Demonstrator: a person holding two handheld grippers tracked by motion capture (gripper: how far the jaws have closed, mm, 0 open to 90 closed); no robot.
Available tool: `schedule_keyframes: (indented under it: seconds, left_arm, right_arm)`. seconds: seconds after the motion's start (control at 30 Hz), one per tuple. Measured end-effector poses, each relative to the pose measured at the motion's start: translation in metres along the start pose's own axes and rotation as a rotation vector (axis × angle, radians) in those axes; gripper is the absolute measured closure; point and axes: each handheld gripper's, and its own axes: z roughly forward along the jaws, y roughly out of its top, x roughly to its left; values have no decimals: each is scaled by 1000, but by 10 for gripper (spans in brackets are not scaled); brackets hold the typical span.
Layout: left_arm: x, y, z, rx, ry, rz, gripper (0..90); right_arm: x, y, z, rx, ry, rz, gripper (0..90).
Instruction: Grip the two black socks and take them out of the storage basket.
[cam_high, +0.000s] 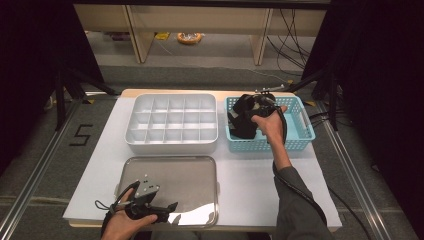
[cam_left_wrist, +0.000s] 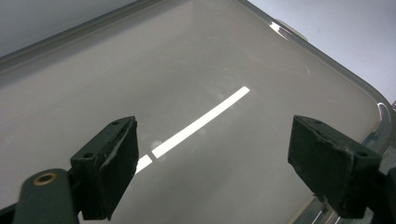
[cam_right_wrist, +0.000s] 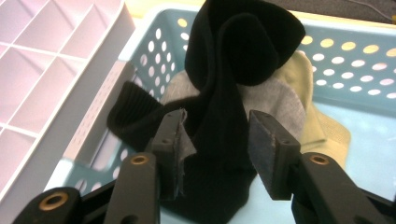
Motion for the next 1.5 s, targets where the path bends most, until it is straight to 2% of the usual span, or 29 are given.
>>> schedule_keyframes:
  seconds: [0.03, 0.07, 0.17, 0.37, 0.4, 0.43, 0.47, 0.5, 0.57, 0.6, 0.63, 0.67, 0.7, 0.73, 0.77, 0.8, 0.83, 0.87, 0.9, 0.93, 0.97, 1.07, 1.13, 1.17, 1.2, 1.23, 1.3, 1.33, 1.5]
  left_arm:
    - [-1, 0, 1, -12, 1, -13, 159]
    - [-1, 0, 1, -12, 1, -12, 159]
    - [-1, 0, 1, -11, 0, -10, 159]
    - [-1, 0, 1, -10, -2, -9, 159]
    - [-1, -1, 1, -8, 5, -12, 159]
    - [-1, -1, 1, -4, -3, -5, 159]
    - [1, 0, -1, 23, -3, 29, 160]
    - [0, -1, 0, 12, -5, 20, 160]
    - [0, -1, 0, 4, -1, 12, 160]
    - [1, 0, -1, 16, 3, 25, 160]
    - [-1, -1, 1, -8, 5, -4, 160]
    - [-1, -1, 1, -7, 0, -9, 160]
    - [0, -1, -1, 15, 0, 15, 160]
    - [-1, -1, 2, -7, 1, -11, 160]
    - [-2, -1, 2, -4, -2, -19, 160]
    - [-1, -1, 0, 7, -4, 15, 161]
    - [-1, -1, 0, 12, -6, 15, 161]
    - [-2, -1, 1, 3, -5, 3, 160]
    - [-2, -1, 1, 9, -6, 9, 161]
    - [-2, -1, 1, 10, -7, 8, 160]
    - [-2, -1, 1, 9, -8, 6, 160]
    - [-2, -1, 2, 14, -6, 7, 160]
    - [-2, -1, 2, 11, -10, 11, 161]
    - [-3, -1, 4, 3, -7, -14, 160]
    - [-3, -1, 3, 11, -16, 8, 161]
    - [-3, -1, 3, 12, -13, 13, 160]
    - [-3, -1, 3, 16, -16, 17, 161]
    - [-3, -1, 3, 14, -17, 16, 161]
    - [-3, -1, 2, 9, -17, 6, 160]
  right_arm:
    - [0, 0, 0, 0, 0, 0, 591]
    - [-3, 2, 2, 5, -2, -38, 596]
    - [0, 3, 9, 38, -23, -7, 615]
    - [4, 7, 19, 63, -37, 12, 667]
    - [1, 8, 21, 61, -34, -17, 676]
    - [3, 8, 22, 68, -40, 4, 698]
    - [0, 8, 23, 71, -34, -18, 735]
    - [2, 8, 24, 75, -36, 4, 770]
    - [0, 9, 23, 64, -37, -27, 845]
    - [-1, 10, 23, 47, -32, -41, 872]
    - [-2, 10, 20, 34, -31, -54, 883]
    - [-1, 11, 17, 29, -40, -57, 886]
    - [-3, 12, 13, 17, -40, -75, 888]
    - [-4, 14, 8, 8, -34, -72, 889]
    - [-5, 16, 2, -3, -36, -72, 890]
    - [-6, 18, -3, -8, -40, -79, 891]
    - [-8, 20, -8, -19, -40, -80, 891]
    - [-9, 21, -14, -30, -39, -62, 891]
    - [-10, 23, -21, -27, -38, -49, 891]
    - [-12, 25, -27, -35, -43, -50, 891]
    - [-15, 26, -32, -46, -44, -70, 891]
    - [-18, 31, -50, -67, -58, -40, 892]
    - [-22, 34, -60, -84, -71, -54, 892]
    - [-24, 36, -64, -95, -61, -45, 892]
    - [-25, 38, -67, -97, -67, -55, 892]
    - [-25, 39, -69, -103, -70, -35, 892]
    - [-26, 42, -72, -102, -82, -51, 892]
    - [-26, 44, -71, -118, -77, -44, 892]
    - [-25, 44, -70, -95, -87, -79, 892]
